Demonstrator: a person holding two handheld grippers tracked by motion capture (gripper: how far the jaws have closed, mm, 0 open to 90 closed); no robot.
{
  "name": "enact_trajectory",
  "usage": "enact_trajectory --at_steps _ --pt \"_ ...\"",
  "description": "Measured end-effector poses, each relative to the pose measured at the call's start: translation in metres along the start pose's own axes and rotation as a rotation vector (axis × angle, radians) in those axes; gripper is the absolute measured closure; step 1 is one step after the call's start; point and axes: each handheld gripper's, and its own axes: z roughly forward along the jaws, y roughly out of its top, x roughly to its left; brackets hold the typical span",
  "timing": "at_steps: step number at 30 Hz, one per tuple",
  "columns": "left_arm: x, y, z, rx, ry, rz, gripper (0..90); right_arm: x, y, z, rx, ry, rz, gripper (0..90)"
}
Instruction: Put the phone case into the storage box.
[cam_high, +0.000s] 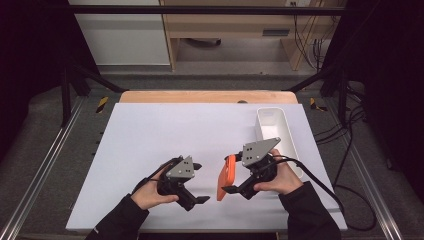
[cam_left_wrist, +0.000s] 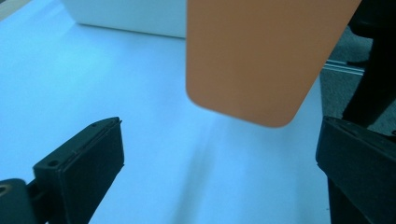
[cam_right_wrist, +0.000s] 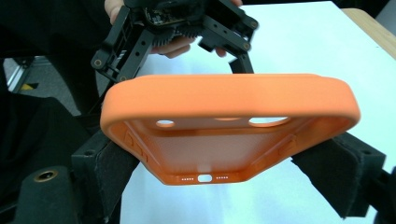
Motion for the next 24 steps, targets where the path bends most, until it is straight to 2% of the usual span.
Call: enact_trajectory --at_steps 6,14,24 --pt "0.007 -0.014 -0.011 -0.032 0.049 -0.059 0.4 -0.001 -0.001 -0.005 -0.014 -0.023 0.024 16.0" --pt "0.015 -0.033 -0.028 -0.067 0.15 -0.126 0.4 -0.005 -0.002 -0.012 -0.026 -0.056 0.069 16.0" --pt "0.023 -0.059 -0.048 -0.107 0.24 -0.217 0.4 -0.008 -0.001 -0.021 -0.04 -0.111 0.114 15.8"
